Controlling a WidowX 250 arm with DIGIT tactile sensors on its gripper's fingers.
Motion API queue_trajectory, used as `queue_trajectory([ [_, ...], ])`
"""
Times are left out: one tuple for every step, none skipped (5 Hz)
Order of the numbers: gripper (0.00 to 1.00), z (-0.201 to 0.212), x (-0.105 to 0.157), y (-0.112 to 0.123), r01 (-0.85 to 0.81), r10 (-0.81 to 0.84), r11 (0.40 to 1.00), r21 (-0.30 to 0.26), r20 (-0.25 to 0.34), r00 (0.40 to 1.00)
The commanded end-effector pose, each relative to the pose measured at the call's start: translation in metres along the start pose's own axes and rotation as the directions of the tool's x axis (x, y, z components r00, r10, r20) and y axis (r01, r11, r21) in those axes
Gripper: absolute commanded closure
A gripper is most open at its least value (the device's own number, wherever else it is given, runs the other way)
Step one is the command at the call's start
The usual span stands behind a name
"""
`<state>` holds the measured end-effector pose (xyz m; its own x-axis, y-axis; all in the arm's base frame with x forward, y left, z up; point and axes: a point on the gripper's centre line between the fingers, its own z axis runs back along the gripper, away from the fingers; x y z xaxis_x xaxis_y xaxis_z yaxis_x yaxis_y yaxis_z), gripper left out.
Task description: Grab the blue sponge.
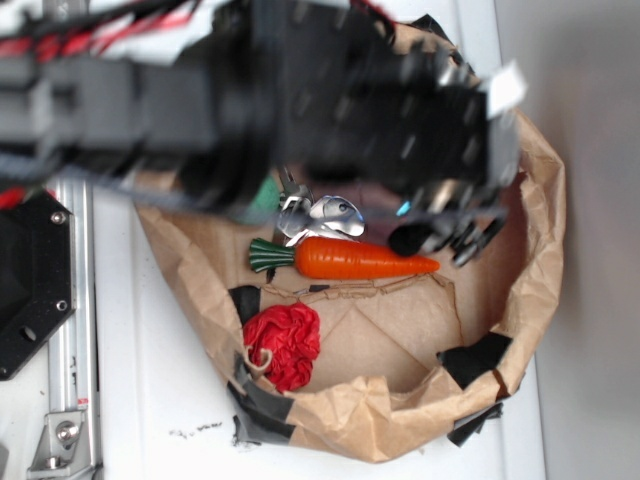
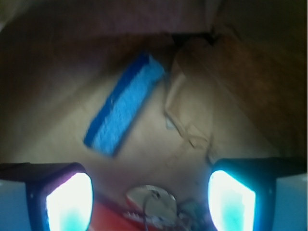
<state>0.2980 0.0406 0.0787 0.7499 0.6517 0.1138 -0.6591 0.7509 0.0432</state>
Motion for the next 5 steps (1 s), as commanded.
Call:
queue_trajectory([
  [0.00,-0.003,0.036,0.003,-0.072,0.074,0.996,-0.048,0.040,0.996],
  [0.00,-0.025,0.031,-0.015,-0.061,0.061,0.995,-0.079,0.002,0.998],
  [0.00,-0.038,0.028,-0.027,-0.046,0.046,0.995,-0.094,-0.006,0.999],
  [0.00,-0.071,0.019,-0.028,-0.043,0.041,0.999,-0.022,-0.083,0.996],
  [1.00,-0.041,-0.002,-0.024,0.147,-0.145,0.988,-0.042,0.051,0.988],
])
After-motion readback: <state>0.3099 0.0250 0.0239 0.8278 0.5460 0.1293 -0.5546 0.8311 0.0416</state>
